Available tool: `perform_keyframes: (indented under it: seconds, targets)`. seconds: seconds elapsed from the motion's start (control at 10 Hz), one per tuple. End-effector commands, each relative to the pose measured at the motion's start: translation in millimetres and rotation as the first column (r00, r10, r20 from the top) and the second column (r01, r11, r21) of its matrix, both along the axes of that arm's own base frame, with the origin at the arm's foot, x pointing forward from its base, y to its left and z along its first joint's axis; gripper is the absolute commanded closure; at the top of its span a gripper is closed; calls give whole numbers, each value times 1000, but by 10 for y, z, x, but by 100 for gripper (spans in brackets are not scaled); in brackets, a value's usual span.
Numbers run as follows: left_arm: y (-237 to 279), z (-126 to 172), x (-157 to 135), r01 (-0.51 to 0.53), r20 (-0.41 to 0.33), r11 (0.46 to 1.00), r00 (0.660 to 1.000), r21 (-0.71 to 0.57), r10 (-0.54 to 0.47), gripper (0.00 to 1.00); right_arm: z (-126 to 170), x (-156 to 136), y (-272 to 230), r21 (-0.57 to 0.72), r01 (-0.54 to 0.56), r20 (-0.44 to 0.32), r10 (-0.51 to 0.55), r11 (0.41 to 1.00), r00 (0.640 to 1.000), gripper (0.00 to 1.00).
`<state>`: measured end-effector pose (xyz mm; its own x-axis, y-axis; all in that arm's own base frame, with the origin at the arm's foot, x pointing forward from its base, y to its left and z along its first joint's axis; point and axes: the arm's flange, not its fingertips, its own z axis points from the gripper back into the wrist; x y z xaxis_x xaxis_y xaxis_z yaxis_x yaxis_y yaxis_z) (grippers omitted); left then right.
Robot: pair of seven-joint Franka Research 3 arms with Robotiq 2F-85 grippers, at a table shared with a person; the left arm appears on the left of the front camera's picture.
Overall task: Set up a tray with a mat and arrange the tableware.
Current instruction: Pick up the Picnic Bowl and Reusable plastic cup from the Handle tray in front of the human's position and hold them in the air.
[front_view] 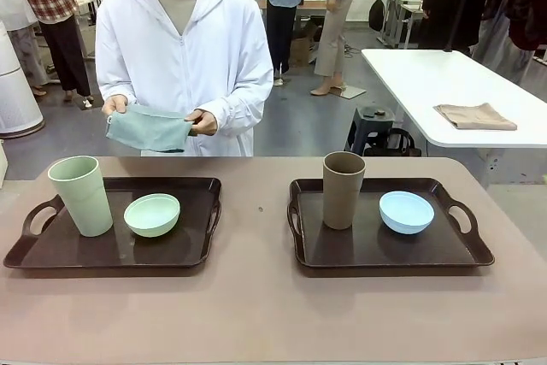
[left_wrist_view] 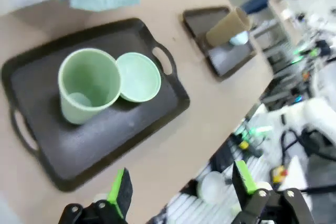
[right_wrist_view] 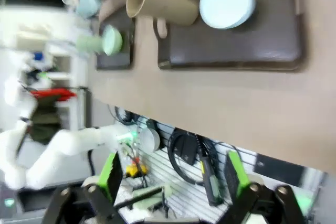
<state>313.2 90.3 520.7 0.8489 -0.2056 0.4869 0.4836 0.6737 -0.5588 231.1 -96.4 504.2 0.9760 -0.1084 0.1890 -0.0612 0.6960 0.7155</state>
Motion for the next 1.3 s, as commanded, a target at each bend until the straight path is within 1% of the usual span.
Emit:
perform_keyframes:
  seconds: [0.0, 0.1, 0.2, 0.3, 0.4, 0.5, 0.6, 0.7, 0.8, 0.9, 1.0, 1.2]
  targets:
    - [-275, 287, -112, 93, 174, 972, 976, 214, -132, 0, 412, 236, 701, -157, -35, -19, 33, 987, 999, 0]
    - [-390, 352, -121, 148, 182, 943, 961, 297, -208, 0, 523, 330, 987, -207, -44, -31, 39, 977, 999, 0]
    - [-494, 410, -65, 211, 177, 899, 939, 385, -296, 0, 651, 447, 1334, -259, -57, -38, 49, 964, 998, 0]
    - [-584, 436, 14, 264, 162, 850, 915, 456, -370, 0, 755, 557, 1695, -306, -70, -51, 57, 949, 997, 0]
    - [-695, 425, 80, 321, 128, 785, 885, 530, -448, 0, 812, 666, 2053, -347, -78, -66, 59, 934, 996, 0]
    - [-828, 402, 158, 365, 95, 722, 855, 588, -510, 0, 759, 773, 2396, -391, -96, -94, 64, 915, 993, 0]
    - [-969, 367, 255, 388, 96, 698, 833, 602, -546, 0, 658, 843, 2589, -410, -109, -115, 67, 906, 991, 0]
    - [-1099, 330, 338, 399, 101, 686, 818, 608, -566, 0, 562, 896, 2667, -409, -118, -131, 70, 905, 989, 0]
    - [-1192, 324, 376, 416, 110, 695, 810, 586, -577, 0, 488, 899, 2612, -403, -123, -140, 72, 907, 987, 0]
    - [-1170, 330, 385, 442, 106, 728, 814, 524, -570, 0, 593, 764, 2701, -396, -124, -100, 91, 910, 991, 0]
    - [-1193, 279, 290, 406, 89, 694, 825, 594, -558, 0, 593, 764, 2701, -396, -124, -100, 91, 910, 991, 0]
    - [-1193, 279, 290, 406, 89, 694, 825, 594, -558, 0, 593, 764, 2701, -396, -124, -100, 91, 910, 991, 0]
